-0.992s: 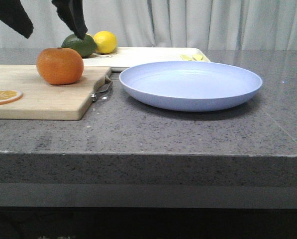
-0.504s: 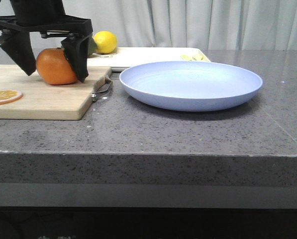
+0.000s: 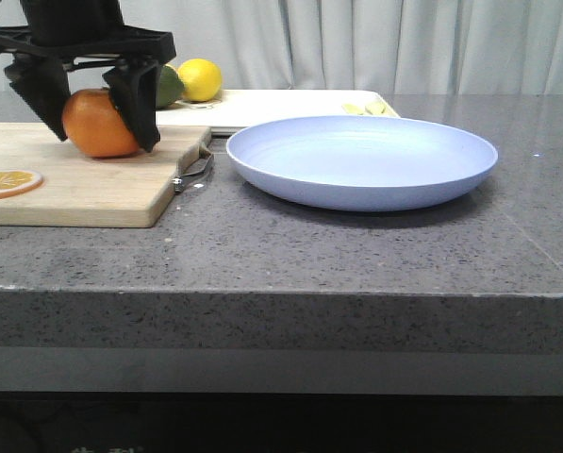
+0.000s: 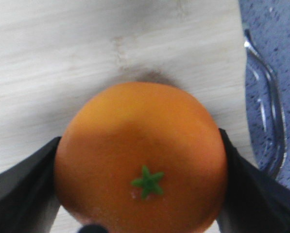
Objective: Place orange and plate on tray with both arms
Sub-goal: 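Carry the orange with the left gripper onto the blue plate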
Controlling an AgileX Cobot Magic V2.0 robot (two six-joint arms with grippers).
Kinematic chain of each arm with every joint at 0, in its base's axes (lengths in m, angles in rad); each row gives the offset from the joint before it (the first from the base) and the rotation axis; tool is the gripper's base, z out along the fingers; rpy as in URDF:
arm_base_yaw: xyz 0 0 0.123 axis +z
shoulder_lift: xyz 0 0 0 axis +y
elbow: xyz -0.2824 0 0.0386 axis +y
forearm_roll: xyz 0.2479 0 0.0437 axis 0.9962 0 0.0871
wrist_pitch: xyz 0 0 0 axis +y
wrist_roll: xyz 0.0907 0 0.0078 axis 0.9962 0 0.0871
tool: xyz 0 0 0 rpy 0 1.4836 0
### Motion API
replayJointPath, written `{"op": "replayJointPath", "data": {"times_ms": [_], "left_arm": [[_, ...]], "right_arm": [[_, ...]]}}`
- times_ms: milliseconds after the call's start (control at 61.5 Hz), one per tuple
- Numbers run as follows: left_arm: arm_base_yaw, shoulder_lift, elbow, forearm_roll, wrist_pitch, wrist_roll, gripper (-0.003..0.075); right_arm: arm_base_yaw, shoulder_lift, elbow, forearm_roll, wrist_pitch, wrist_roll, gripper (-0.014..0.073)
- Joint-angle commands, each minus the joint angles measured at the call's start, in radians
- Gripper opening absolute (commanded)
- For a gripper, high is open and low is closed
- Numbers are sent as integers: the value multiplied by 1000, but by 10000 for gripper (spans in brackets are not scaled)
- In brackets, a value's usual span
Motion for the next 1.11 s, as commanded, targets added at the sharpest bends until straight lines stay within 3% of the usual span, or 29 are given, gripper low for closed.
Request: {"op": "replayJointPath", "data": {"times_ms": [0,179,472,813,911,1090], "left_arm": [[-17,-55,-86,0,-10,-1,218],[-101,-55,-198,0,-27,32,210],[-295,1,-212,0,-215,32,211],[-394,119,-212,0,-268,32,223],[-402,129,-212,0,-264,32,321],[-411,131,-212,0,-268,32,673]], "right_arm": [[-7,8,-34,1,-80,-2,643],[-7,8,-34,1,-80,-2,643],[-7,8,-34,1,-80,-2,643],[-7,8,-34,1,-80,-2,643],[-7,8,-34,1,-80,-2,643],[-7,8,-34,1,-80,-2,643]]}}
